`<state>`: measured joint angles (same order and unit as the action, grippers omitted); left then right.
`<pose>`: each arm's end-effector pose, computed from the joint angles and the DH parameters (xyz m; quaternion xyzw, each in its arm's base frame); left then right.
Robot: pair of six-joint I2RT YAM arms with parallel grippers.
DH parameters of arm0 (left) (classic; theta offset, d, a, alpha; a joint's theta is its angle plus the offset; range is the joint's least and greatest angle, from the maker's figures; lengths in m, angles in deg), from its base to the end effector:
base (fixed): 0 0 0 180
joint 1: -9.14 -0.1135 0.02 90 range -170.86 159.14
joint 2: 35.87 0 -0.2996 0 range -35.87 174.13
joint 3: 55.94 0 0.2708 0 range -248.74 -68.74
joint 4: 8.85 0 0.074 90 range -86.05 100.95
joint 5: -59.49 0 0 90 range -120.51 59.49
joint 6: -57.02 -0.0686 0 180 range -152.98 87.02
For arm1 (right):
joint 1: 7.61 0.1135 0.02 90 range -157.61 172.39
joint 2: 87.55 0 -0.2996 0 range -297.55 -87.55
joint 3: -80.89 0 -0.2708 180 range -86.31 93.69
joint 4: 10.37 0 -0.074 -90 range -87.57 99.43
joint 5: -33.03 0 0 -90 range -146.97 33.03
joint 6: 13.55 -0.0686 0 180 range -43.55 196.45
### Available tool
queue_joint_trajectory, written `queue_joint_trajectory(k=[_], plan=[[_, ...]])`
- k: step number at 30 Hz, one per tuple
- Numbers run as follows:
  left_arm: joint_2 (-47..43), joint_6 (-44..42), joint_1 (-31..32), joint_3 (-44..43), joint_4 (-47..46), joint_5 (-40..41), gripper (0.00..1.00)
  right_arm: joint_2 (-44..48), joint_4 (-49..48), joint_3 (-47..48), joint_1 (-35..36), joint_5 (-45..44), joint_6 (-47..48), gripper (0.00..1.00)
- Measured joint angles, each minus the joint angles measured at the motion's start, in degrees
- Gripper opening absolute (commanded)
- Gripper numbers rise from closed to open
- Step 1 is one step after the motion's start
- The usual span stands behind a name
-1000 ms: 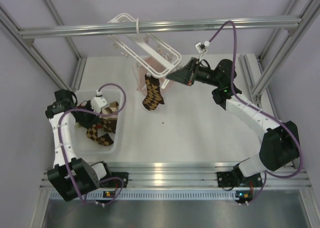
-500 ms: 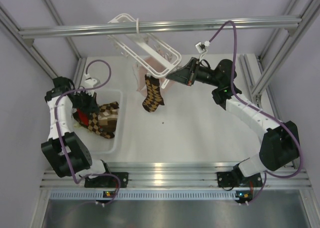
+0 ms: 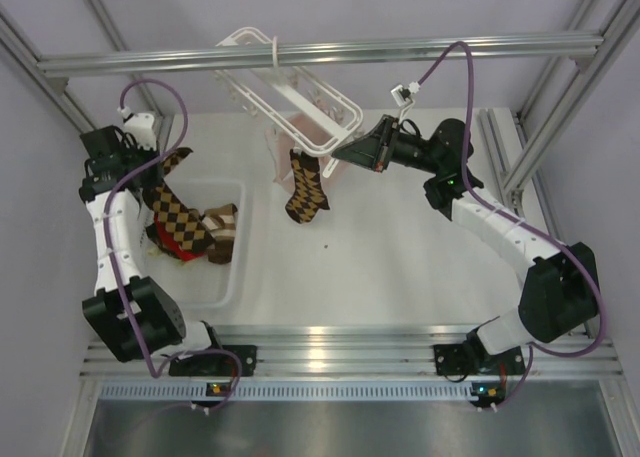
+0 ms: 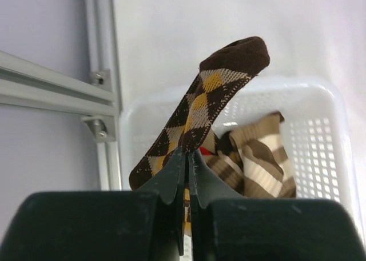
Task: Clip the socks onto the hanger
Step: Clamp the sock onto the hanger.
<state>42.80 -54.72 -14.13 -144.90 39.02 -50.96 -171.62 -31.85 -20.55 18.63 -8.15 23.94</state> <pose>0.3192 0.1112 0.3713 0.0666 0.8839 0.0192 0.4625 0.3119 0.2113 0.4183 -0.1968 0.6089 0.6536 0.4042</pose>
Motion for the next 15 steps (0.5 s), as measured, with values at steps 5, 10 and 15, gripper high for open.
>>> queue_joint_trajectory(k=[5,10,15], plan=[[2.99,1.01,0.00,-1.86,-1.95,4.42,0.15,0.00,-0.04,0.00,0.00,-0.02,0.00,0.00],[7.48,-0.28,0.00,-1.92,0.20,6.73,0.54,0.00,-0.04,0.00,0.00,0.04,0.00,0.00],[10.16,-9.70,0.00,-6.23,10.25,3.02,0.63,0.00,-0.04,0.00,0.00,0.09,0.00,0.00]])
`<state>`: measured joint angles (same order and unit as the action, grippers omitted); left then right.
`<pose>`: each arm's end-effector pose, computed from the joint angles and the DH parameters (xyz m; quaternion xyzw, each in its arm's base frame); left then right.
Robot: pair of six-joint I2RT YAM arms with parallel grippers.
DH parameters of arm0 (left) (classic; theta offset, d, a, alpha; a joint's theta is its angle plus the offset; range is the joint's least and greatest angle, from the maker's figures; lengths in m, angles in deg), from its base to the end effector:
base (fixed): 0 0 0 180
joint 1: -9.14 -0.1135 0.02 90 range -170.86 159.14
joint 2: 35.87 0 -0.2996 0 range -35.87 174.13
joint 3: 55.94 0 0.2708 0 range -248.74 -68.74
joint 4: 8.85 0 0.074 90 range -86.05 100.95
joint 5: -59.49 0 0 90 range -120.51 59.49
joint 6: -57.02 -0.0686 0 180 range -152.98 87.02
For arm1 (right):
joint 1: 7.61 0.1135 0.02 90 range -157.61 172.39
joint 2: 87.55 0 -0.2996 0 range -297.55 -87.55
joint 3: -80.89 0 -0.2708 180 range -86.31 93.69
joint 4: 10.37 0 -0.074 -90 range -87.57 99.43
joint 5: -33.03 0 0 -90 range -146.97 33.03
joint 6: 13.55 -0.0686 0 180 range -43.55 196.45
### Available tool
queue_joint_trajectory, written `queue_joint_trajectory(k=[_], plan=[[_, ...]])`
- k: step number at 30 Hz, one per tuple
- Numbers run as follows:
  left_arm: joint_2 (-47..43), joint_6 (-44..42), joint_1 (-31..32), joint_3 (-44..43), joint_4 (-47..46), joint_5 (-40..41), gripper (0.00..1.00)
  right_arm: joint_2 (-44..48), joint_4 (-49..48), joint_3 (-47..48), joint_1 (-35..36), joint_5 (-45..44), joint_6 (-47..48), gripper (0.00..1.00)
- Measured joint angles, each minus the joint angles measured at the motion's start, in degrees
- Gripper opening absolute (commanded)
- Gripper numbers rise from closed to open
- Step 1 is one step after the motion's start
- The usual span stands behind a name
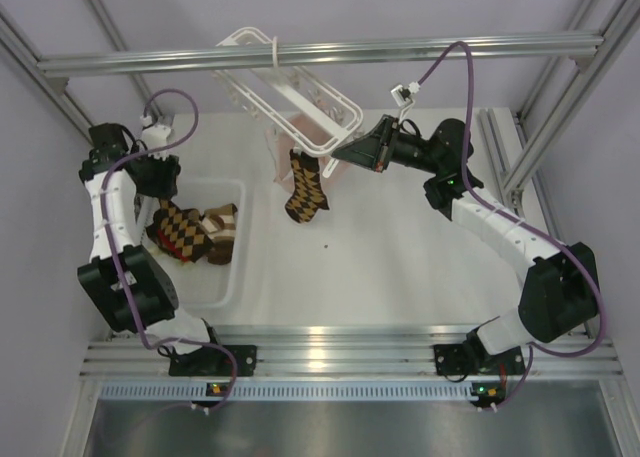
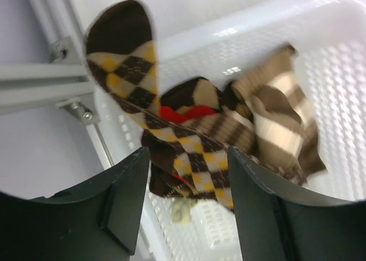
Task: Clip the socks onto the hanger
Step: Clamp the sock onto the hanger.
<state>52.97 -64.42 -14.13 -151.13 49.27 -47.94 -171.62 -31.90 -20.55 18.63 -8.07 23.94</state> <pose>0.3474 0.1270 0.3334 0.1160 0.9280 0.0216 0.3533 0.3118 0.2113 0.4184 -0.1975 0.6085 0.6538 0.4041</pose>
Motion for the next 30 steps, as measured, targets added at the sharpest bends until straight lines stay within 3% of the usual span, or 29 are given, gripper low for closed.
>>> queue_joint_trajectory(k=[2,6,10,13,19,24,30], plan=[[0.83,-8.87,0.00,-4.44,8.02,-3.76,0.63,0.00,-0.02,0.00,0.00,0.02,0.00,0.00],[1.60,-35.17,0.11,-10.91,20.22,-8.48,0.67,-0.24,-0.31,0.00,0.00,0.17,0.00,0.00],[-3.69,-60.02,0.07,0.13,24.02,-7.26,0.67,-0.74,-0.31,0.00,0.00,0.26,0.04,0.00],[-7.89,-70.05,0.09,9.53,27.91,-6.86,0.68,-0.83,-0.28,0.00,0.00,0.26,0.15,0.00],[-10.16,-78.05,2.58,14.19,29.81,-7.39,0.71,-0.83,-0.07,0.00,0.00,0.26,0.87,0.00],[-12.46,-79.97,6.88,21.68,29.86,-5.95,0.71,-0.83,0.09,0.00,0.00,0.26,1.09,0.00],[-11.30,-81.02,10.88,22.97,26.47,-2.54,0.70,-0.83,0.11,0.00,0.00,0.28,1.11,0.00]])
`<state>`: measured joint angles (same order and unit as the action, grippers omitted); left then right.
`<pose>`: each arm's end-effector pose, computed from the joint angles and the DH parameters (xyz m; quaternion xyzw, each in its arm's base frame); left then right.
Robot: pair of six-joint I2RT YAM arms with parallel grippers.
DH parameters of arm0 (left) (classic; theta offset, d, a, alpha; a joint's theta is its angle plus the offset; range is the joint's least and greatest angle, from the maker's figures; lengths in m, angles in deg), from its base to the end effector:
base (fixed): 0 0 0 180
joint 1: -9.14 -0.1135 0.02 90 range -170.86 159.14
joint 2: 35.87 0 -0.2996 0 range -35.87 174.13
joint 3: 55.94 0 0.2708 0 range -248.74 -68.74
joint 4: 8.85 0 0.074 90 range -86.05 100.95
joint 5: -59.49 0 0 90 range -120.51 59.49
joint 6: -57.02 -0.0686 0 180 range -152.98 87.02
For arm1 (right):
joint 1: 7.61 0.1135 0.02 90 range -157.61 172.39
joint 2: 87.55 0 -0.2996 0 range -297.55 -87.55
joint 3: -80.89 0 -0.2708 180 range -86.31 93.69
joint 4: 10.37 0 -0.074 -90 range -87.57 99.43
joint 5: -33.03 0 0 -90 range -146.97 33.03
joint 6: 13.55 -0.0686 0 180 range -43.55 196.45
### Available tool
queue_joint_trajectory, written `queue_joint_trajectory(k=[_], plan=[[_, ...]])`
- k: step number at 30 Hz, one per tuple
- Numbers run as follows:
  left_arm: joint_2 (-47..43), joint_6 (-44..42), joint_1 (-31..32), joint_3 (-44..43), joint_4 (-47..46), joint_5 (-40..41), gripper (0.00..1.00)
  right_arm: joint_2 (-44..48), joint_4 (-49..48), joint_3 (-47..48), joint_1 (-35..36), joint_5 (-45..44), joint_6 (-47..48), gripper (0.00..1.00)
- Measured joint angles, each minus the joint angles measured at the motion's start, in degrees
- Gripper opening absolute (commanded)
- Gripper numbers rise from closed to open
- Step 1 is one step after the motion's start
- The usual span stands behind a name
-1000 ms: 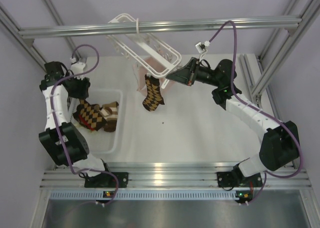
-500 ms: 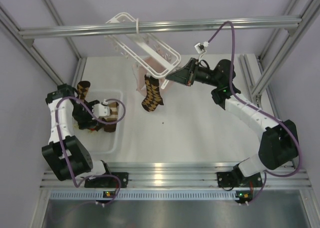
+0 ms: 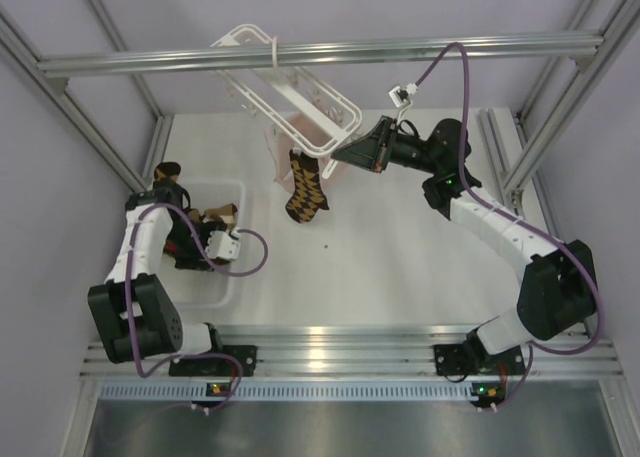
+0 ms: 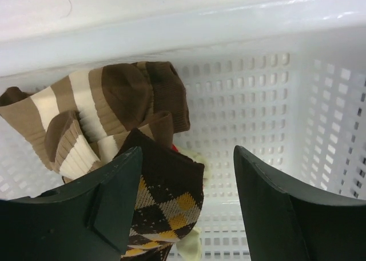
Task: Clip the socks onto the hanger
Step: Clamp the sock onto the hanger.
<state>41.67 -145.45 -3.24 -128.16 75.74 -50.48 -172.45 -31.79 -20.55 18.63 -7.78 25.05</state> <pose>0.2250 0.0254 0.2425 0.7550 0.6324 -0.0796 0.1541 0.3154 0.2134 0.4129 -0.2020 0.6117 0.6497 0.4037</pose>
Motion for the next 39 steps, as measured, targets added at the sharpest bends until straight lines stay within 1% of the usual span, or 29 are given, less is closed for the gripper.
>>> queue_joint_trajectory(k=[6,15,21,24,25,27,28,31,32,34,35,39], plan=[[2.86,-0.22,0.04,-1.95,-0.70,1.95,0.70,0.00,0.04,0.00,0.00,0.00,0.02,0.00],[0.13,-0.28,0.04,-1.73,-2.10,5.97,0.70,0.00,0.02,0.00,0.00,0.02,-0.02,0.00],[-0.44,-0.42,0.04,0.94,-6.08,7.87,0.67,0.00,0.00,0.00,0.00,0.02,-0.04,0.00],[-0.44,-0.46,0.04,2.54,-8.98,7.82,0.60,0.00,0.00,0.00,0.00,0.02,-0.04,0.00],[-0.44,-0.48,0.04,3.08,-9.97,7.74,0.53,0.00,0.02,0.00,-0.02,0.02,-0.04,0.00],[-0.44,-0.59,0.04,4.09,-11.98,7.37,0.44,0.00,0.02,0.00,-0.04,0.02,-0.04,0.00],[-0.42,-0.61,0.04,4.44,-12.81,7.30,0.36,0.00,0.00,0.00,-0.07,0.04,-0.04,0.00],[-0.42,-0.83,0.04,5.03,-14.88,6.82,0.23,0.00,0.02,0.00,-0.17,0.09,-0.04,0.00],[-0.42,-0.92,0.04,5.05,-15.13,6.49,0.14,0.00,0.02,0.00,-0.17,0.11,-0.04,0.00],[-0.42,-0.87,0.04,5.05,-15.23,6.01,0.04,0.00,0.02,0.00,-0.26,0.13,-0.04,0.00],[-0.44,-0.96,0.04,5.05,-15.21,5.68,0.00,0.00,0.00,0.00,-0.28,0.15,-0.07,0.00],[-0.57,-1.18,0.04,3.26,-13.11,3.56,0.00,0.00,0.00,0.00,-0.28,0.15,-0.17,0.00]])
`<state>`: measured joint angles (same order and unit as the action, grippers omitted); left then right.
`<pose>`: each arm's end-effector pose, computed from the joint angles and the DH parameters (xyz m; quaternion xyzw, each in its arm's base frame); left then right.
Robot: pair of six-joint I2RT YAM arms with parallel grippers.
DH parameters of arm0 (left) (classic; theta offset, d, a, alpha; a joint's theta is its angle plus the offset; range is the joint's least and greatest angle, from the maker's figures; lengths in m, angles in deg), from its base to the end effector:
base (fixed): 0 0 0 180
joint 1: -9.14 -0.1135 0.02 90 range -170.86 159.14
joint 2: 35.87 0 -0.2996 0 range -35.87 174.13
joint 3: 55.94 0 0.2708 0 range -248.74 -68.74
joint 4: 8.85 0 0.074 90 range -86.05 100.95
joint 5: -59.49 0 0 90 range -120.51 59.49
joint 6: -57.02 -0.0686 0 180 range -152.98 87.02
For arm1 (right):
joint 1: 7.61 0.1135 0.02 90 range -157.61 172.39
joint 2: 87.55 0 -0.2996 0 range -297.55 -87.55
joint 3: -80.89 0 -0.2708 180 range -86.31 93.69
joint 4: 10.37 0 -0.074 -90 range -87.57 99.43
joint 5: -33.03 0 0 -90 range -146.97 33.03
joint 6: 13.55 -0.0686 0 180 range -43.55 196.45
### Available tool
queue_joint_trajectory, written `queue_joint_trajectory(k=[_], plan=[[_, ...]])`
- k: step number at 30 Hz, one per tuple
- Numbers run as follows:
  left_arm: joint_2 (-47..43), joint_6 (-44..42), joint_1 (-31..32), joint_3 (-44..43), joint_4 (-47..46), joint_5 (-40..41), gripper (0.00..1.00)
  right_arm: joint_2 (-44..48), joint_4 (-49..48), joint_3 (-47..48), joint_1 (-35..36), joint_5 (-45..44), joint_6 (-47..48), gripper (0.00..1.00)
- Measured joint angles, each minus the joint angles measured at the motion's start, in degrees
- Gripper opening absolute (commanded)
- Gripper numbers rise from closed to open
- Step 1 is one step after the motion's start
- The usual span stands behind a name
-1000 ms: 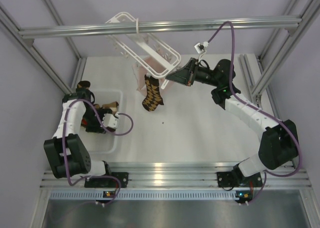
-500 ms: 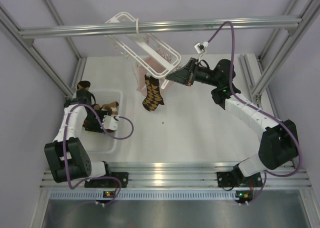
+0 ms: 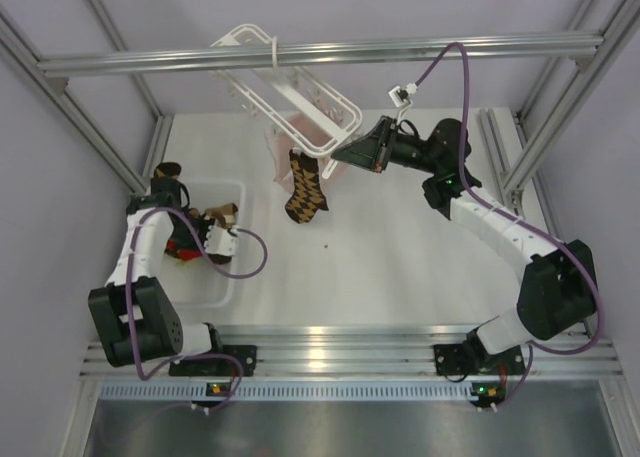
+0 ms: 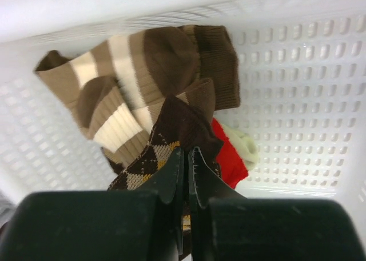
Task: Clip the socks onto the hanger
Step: Clamp the sock onto the hanger.
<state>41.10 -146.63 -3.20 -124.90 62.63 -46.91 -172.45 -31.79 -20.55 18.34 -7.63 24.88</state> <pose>0.2446 0.0337 0.2302 0.7705 0.6148 0.0163 0.1677 0.3163 0.2118 0.4129 -0.2005 0.6124 0.6495 0.4035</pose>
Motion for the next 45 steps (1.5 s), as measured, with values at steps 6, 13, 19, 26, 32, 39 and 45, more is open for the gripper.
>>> queue_joint_trajectory(k=[6,13,19,26,32,39,45], plan=[[-2.69,-0.02,0.00,-5.95,5.22,-4.44,0.00,0.00,0.00,0.00,-0.02,0.00,-0.04,0.00],[-8.39,-0.02,0.00,-8.59,11.45,-7.34,0.10,0.00,0.00,0.00,-0.13,-0.04,-0.07,0.00],[-12.04,-0.02,0.00,-4.44,13.55,-7.30,0.04,0.00,-0.02,0.00,-0.13,-0.04,-0.09,0.00],[-10.78,-0.04,0.00,-1.11,13.25,-7.69,0.06,0.00,0.00,0.00,-0.15,-0.04,-0.07,0.00],[-8.55,0.17,0.00,-0.98,12.61,-8.20,0.00,0.00,0.00,0.00,-0.15,-0.04,-0.07,0.00],[-8.04,0.00,0.00,-0.76,11.87,-8.72,0.00,-0.02,0.02,0.00,-0.15,-0.04,-0.04,0.00],[-7.63,2.05,0.00,-3.02,11.28,-13.25,0.00,-0.02,0.09,0.00,-0.15,-0.07,0.02,0.00]])
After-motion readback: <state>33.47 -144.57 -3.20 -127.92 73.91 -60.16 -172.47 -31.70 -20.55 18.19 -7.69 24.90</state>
